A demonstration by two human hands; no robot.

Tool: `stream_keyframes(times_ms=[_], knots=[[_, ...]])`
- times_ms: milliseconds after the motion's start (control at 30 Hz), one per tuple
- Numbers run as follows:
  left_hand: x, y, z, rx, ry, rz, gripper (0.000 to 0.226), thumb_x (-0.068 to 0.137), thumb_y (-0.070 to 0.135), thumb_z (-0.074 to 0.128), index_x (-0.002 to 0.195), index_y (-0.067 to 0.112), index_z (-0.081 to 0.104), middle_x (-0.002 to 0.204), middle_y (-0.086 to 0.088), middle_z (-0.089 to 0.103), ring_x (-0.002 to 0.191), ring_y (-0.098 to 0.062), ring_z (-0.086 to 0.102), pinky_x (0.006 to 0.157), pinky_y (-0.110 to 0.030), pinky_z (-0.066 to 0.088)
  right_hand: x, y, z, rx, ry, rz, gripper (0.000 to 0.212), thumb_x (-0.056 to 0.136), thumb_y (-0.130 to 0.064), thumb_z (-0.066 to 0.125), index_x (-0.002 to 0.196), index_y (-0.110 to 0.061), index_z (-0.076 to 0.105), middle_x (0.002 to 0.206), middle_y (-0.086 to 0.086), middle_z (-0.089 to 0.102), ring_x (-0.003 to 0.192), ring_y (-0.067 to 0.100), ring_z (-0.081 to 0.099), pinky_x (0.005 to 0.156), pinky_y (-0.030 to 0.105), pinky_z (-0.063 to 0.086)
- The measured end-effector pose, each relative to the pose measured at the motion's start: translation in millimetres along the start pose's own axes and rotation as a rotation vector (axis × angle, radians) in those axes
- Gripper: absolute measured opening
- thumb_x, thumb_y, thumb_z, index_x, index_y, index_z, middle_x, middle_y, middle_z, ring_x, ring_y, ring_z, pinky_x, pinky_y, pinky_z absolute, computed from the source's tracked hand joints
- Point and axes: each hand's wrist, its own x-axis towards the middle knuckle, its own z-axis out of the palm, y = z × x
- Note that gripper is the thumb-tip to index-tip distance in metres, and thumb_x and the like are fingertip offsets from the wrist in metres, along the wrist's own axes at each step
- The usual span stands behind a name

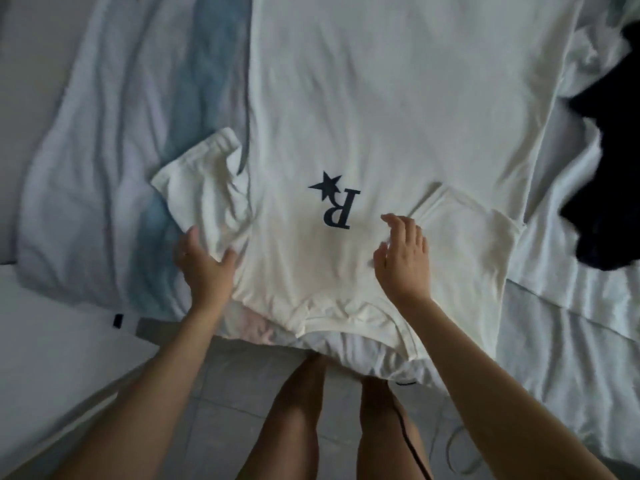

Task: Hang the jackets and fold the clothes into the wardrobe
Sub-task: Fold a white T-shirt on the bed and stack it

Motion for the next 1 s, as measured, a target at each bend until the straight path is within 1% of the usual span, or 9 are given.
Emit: stream_keyframes(times_ms=[133, 267, 400, 501, 567, 667, 767, 868, 1001], knots=[[63.1, -12.3, -8.4, -0.462, 0.142, -0.532, 0.074, 0.080, 0.020, 0.074, 0.136, -0.011, 0.036, 0.136, -0.024, 0.045, 0.124, -0.032, 0.048, 0.103, -0.032, 0.039, 34.8, -63.8, 30.5, 0.184, -0.263, -0.084, 0.056, 0.082, 0.002, 0.044, 0.136, -0.014, 0.042, 0.123, 0.007, 0.055, 0.105, 0.027, 0.056, 0.085, 0.035, 0.043], [90.6, 1.5, -11.2, -0.663, 0.131, -0.585, 0.049, 0.082, 0.020, 0.074, 0.118, -0.008, 0.058, 0.107, -0.007, 0.062, 0.079, -0.015, 0.062, 0.058, -0.011, 0.045, 35.2, -105.9, 60.2, 0.293, -0.476, -0.130, 0.063, 0.085, 0.000, 0.042, 0.144, -0.023, 0.033, 0.132, 0.001, 0.049, 0.108, 0.018, 0.056, 0.079, 0.032, 0.048], [97.1, 5.3, -24.2, -0.788, 0.029, -0.693, 0.061, 0.070, 0.027, 0.077, 0.121, 0.000, 0.059, 0.111, -0.007, 0.062, 0.089, -0.018, 0.057, 0.068, -0.023, 0.046, 25.5, -125.8, 75.2, 0.280, -0.593, -0.011, 0.067, 0.085, -0.004, 0.047, 0.146, -0.024, 0.031, 0.147, -0.001, 0.033, 0.126, 0.023, 0.044, 0.099, 0.047, 0.043], [76.3, 26.5, -29.9, -0.762, 0.268, -0.403, 0.051, 0.064, 0.023, 0.062, 0.110, 0.000, 0.064, 0.100, -0.004, 0.065, 0.091, -0.019, 0.063, 0.078, -0.026, 0.051, 30.7, -144.1, 75.5, 0.279, -0.697, 0.186, 0.065, 0.088, -0.015, 0.048, 0.146, -0.035, 0.028, 0.150, -0.006, 0.024, 0.125, 0.025, 0.034, 0.106, 0.049, 0.032], [53.3, 45.0, -25.5, -0.659, 0.274, -0.073, 0.039, 0.073, 0.019, 0.061, 0.105, -0.002, 0.063, 0.098, -0.009, 0.067, 0.090, -0.023, 0.064, 0.082, -0.034, 0.053, 37.8, -150.7, 73.1, 0.462, -0.735, 0.340, 0.057, 0.090, -0.025, 0.045, 0.145, -0.036, 0.032, 0.145, -0.007, 0.031, 0.122, 0.022, 0.037, 0.106, 0.044, 0.032], [19.6, 74.5, -11.0, -0.396, 0.064, 0.511, 0.022, 0.077, 0.013, 0.063, 0.095, -0.001, 0.063, 0.097, -0.015, 0.068, 0.087, -0.030, 0.065, 0.077, -0.041, 0.053, 51.9, -139.7, 60.4, 0.965, -0.659, 0.731, 0.042, 0.099, -0.032, 0.037, 0.137, -0.019, 0.049, 0.111, -0.014, 0.063, 0.095, 0.007, 0.056, 0.086, 0.028, 0.043], [-13.6, 74.1, 10.0, -0.069, -0.204, 0.886, 0.028, 0.073, 0.014, 0.069, 0.099, 0.013, 0.061, 0.148, -0.007, 0.042, 0.139, -0.021, 0.034, 0.113, -0.046, 0.024, 53.0, -99.1, 43.5, 1.351, -0.416, 0.993, 0.037, 0.098, -0.027, 0.045, 0.128, -0.008, 0.055, 0.099, -0.016, 0.072, 0.092, 0.000, 0.064, 0.087, 0.022, 0.047], [-46.1, 44.7, 20.9, 0.130, -0.303, 0.809, 0.068, 0.064, 0.022, 0.078, 0.127, 0.019, 0.051, 0.159, -0.004, 0.014, 0.147, -0.017, 0.008, 0.114, -0.052, 0.008, 36.5, -53.3, 27.8, 1.774, -0.396, 1.123, 0.079, 0.074, -0.062, 0.050, 0.126, -0.003, 0.055, 0.127, 0.022, 0.059, 0.122, 0.039, 0.051, 0.107, 0.053, 0.031], [-69.1, -7.6, 22.6, 0.219, -0.234, 0.462, 0.087, 0.055, 0.002, 0.068, 0.136, 0.022, 0.041, 0.154, -0.019, 0.014, 0.141, -0.038, 0.018, 0.106, -0.057, 0.028, 27.6, -19.7, 19.4, 1.461, -0.379, 1.012, 0.074, 0.048, -0.044, 0.089, 0.108, -0.009, 0.064, 0.098, 0.014, 0.067, 0.093, 0.028, 0.064, 0.086, 0.046, 0.054]])
